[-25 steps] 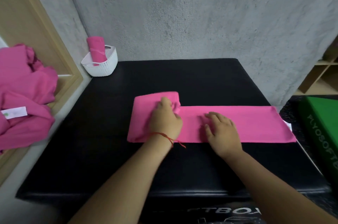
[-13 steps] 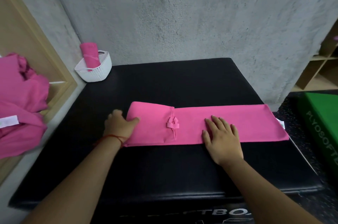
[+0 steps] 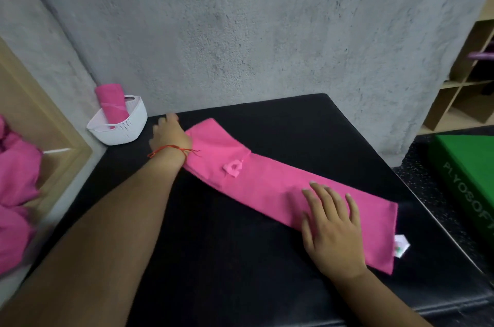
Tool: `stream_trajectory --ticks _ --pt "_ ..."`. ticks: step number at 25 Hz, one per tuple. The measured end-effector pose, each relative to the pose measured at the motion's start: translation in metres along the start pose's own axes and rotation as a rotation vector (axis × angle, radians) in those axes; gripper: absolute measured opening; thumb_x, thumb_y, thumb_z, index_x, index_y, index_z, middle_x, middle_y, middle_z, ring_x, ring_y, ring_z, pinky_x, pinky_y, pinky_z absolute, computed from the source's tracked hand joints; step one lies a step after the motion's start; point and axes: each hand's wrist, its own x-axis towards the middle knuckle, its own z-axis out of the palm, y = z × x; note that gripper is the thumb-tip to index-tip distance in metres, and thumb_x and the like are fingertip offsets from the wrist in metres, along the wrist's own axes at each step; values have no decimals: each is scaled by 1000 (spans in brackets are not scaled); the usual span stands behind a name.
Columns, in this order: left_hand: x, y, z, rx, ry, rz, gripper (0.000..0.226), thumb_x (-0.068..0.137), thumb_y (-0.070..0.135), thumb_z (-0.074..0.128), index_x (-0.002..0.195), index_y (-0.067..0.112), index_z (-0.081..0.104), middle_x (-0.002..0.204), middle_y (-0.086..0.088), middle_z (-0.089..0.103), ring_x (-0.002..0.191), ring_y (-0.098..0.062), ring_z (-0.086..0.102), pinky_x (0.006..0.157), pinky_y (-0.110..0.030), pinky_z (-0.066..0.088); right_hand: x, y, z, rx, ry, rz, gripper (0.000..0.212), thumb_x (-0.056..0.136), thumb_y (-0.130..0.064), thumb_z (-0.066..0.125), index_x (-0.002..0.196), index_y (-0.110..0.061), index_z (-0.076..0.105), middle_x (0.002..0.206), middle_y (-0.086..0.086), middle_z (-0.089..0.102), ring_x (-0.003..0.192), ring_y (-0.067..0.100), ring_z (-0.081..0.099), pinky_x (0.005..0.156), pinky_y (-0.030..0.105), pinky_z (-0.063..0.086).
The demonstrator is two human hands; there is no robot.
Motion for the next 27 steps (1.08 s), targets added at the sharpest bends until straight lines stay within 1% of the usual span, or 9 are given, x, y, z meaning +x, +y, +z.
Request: stream_trajectory --ticks 2,5,8,11,13,17,19,24,27 --pt "-4 25 22 -195 150 16 45 98 28 59 140 19 49 144 -10 50 135 -35 47 105 -56 44 -1 -1 1 -28 26 -31 49 98 -34 53 142 -16 65 154 5 57 140 32 54 120 63 31" --pt "-44 41 75 -212 -53 65 32 96 36 58 122 17 56 127 -9 59 118 -34 58 93 -48 53 0 0 4 -42 7 -21 48 100 -36 49 140 -18 67 152 4 59 139 32 55 119 62 32" --pt "-92 32 105 -267 -102 20 32 91 52 59 97 21 60 103 -2 67 94 -27 66 80 -41 56 1 0 4 -34 -97 28 48 102 -41 48 142 -20 65 154 2 57 140 31 52 120 60 31" --pt "-122 32 116 -277 -191 -24 45 87 61 60 68 20 61 71 0 65 78 -27 68 69 -36 55 10 3 -6 -41 -262 219 55 105 -55 34 151 -30 51 162 -3 47 148 29 41 123 58 29" --pt "-132 46 116 -380 -285 -80 56 77 69 63 64 15 65 64 -5 67 69 -31 70 61 -33 51 29 23 -15 -53 -355 382 57 105 -59 35 156 -34 42 167 -3 38 153 28 33 123 59 25" --pt "-143 74 120 -608 -368 -176 31 79 40 72 77 8 72 58 -5 72 48 -22 71 63 -37 64 63 69 -28 -20 -533 620 63 100 -56 43 156 -29 41 158 6 48 144 34 42 117 59 33" --pt "-143 79 122 -644 -353 -202 19 78 27 68 76 8 72 55 -5 71 49 -23 71 64 -43 65 62 76 -27 -5 -545 641 54 97 -49 48 147 -28 51 144 7 56 133 34 51 109 55 41" --pt "-131 45 118 -632 -326 -218 30 61 38 67 67 9 71 58 -4 72 58 -29 72 65 -47 65 51 60 -39 130 -645 612 28 87 -43 54 106 -30 70 116 6 70 108 34 65 89 43 54" --pt "-121 3 101 -466 -267 -202 42 64 49 70 74 9 72 69 -6 73 67 -31 72 62 -36 57 33 21 -50 207 -746 514 15 85 -49 62 86 -35 66 105 0 77 100 28 72 77 33 51"
